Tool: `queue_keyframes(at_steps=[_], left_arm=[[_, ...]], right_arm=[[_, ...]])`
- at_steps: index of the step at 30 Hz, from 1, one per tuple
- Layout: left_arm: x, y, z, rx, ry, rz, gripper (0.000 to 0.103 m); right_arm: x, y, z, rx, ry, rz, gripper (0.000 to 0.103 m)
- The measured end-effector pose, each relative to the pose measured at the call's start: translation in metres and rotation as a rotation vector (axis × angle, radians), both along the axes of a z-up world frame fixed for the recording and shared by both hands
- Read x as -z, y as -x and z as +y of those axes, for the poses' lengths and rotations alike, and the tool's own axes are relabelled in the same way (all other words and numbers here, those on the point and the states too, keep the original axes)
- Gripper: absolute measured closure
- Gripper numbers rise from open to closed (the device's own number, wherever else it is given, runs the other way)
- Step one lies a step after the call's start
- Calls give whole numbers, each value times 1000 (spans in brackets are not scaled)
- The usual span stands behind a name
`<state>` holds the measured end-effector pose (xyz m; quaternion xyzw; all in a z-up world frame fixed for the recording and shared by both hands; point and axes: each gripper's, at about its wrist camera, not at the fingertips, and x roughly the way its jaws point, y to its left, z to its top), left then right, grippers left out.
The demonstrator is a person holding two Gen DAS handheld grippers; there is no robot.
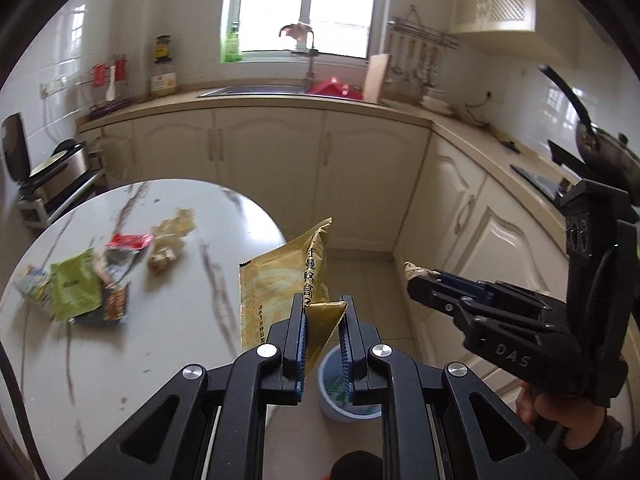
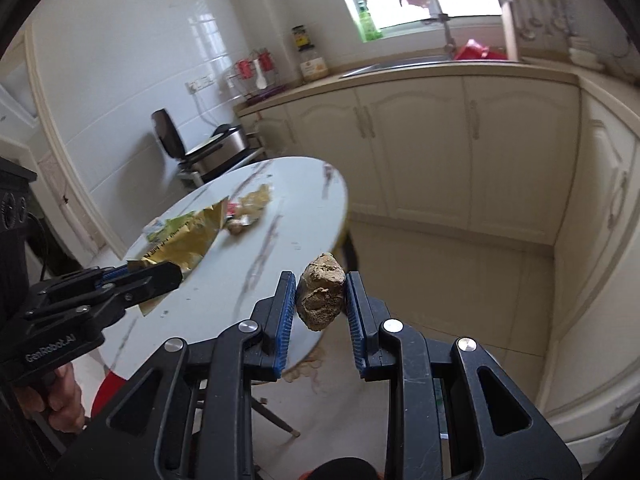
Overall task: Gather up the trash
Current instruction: 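Carry the yellow packet and brown lump to the blue bin and open both tools, then move both tools back over the table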
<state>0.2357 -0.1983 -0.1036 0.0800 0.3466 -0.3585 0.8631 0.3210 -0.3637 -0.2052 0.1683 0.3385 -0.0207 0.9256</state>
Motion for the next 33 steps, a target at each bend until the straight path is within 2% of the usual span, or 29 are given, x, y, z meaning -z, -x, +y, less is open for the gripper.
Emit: queue_keyframes(at_steps=[3,7,11,14,18,19,21,25,27,30,32,33], left_arm=[[16,-6,-55,99,-39,29,92],[54,-21,-114,205,-114,92,92],[101,-44,-158,244,-190,186,92],[130,-59,-182,263,-215,243,91],[154,-77,-205,261,-252,274,86],[156,-79,-211,258,-253,281,83],[159,-90,-214,234,-242,272,68],[155,-88,-207,210,-248,231,64],[149,-79,-198,191,-236,204,51],[129,-58,-181,183,-200,149,36],[116,-42,-167,176,-192,115,35],[107,-34,-161,173,-187,99,35]], right_arm=[[22,11,-42,90,-25,40,79],[66,25,-86,177,-73,125,79],[107,25,-113,225,-105,208,79],[133,24,-129,236,-128,249,79],[160,15,-144,251,-157,296,79],[166,14,-146,254,-159,305,79],[176,11,-150,255,-163,316,79],[190,7,-151,253,-176,326,79],[191,4,-149,251,-180,323,77],[189,2,-146,243,-188,309,68],[183,7,-144,255,-170,290,51],[176,10,-141,253,-161,276,51]])
